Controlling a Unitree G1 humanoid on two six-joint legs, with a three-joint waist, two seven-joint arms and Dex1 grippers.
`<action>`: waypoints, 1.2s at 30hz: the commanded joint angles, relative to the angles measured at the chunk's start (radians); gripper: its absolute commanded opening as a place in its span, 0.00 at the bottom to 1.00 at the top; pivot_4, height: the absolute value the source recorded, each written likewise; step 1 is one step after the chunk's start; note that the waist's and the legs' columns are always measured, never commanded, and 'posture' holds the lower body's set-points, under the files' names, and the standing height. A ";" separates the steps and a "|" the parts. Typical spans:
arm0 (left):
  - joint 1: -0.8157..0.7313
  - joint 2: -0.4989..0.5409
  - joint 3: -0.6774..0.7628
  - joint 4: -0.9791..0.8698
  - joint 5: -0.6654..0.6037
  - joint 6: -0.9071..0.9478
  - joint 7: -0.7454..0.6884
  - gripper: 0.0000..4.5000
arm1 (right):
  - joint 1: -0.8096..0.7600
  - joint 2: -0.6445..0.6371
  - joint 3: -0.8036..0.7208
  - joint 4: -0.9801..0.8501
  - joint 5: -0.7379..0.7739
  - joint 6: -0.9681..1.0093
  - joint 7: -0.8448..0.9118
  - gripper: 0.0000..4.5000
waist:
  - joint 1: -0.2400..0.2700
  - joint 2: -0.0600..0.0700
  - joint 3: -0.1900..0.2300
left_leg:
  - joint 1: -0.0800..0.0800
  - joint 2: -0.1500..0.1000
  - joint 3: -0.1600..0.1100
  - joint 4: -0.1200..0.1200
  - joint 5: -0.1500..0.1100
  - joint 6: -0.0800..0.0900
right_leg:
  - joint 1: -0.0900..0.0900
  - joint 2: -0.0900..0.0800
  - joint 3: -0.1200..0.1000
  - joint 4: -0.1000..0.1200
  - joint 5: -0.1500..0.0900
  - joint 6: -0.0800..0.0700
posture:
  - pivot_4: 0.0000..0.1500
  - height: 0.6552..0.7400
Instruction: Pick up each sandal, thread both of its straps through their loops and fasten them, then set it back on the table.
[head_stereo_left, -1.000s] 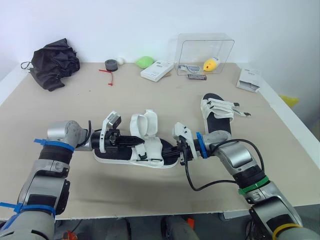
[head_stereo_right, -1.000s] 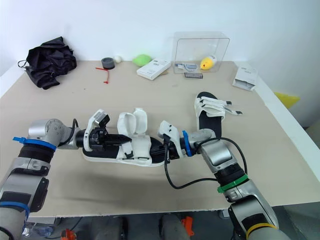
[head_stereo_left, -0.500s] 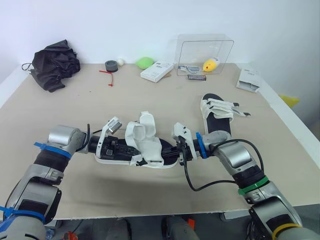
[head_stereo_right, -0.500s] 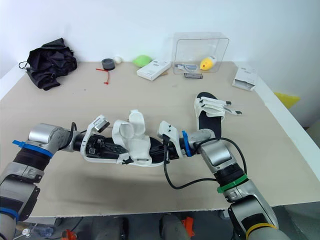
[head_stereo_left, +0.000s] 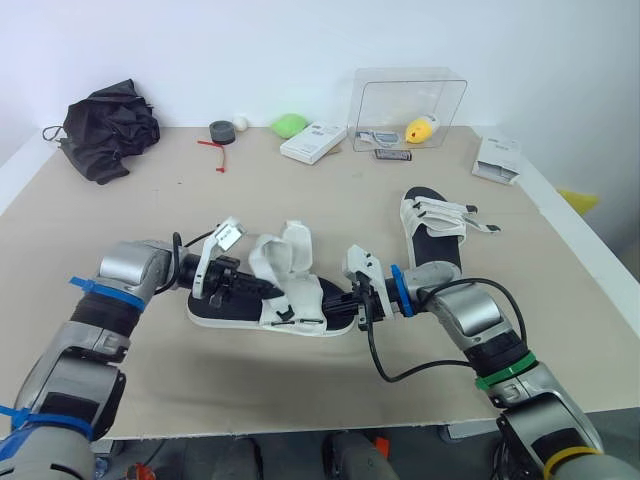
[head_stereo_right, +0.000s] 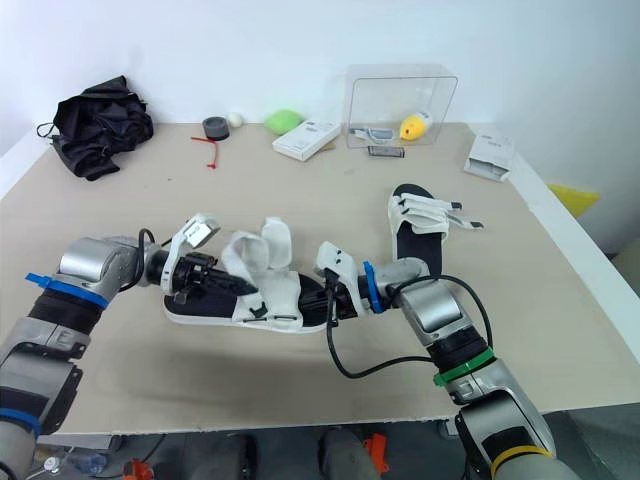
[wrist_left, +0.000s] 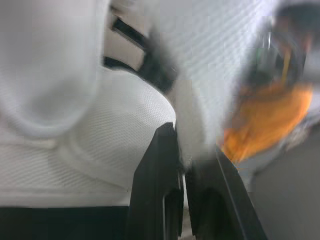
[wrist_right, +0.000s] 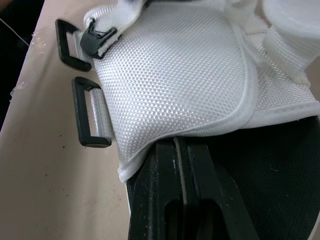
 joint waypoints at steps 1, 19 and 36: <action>-0.005 0.011 -0.020 -0.020 -0.016 -0.005 -0.023 0.05 | 0.029 -0.010 0.047 0.058 -0.057 0.031 -0.026 0.00 | 0.000 0.000 0.000 | 0.000 0.000 0.000 0.000 0.000 0.000 | 0.000 0.000 0.000 0.000 0.000 0.000 | 1.00 1.00; -0.163 0.012 0.021 0.121 -0.113 0.273 -0.023 0.05 | 0.042 -0.008 0.050 0.043 -0.052 0.040 -0.026 0.00 | 0.000 0.000 0.001 | 0.000 0.000 -0.002 0.002 0.000 0.001 | -0.001 0.002 0.000 0.007 -0.001 0.002 | 1.00 1.00; 0.038 0.460 -0.282 -0.199 -0.329 0.182 -0.023 0.05 | 0.061 -0.001 0.049 0.022 -0.052 0.044 -0.041 0.00 | -0.013 0.002 0.001 | 0.001 0.001 -0.003 -0.001 -0.003 0.002 | -0.002 0.003 0.000 0.010 -0.007 -0.002 | 1.00 1.00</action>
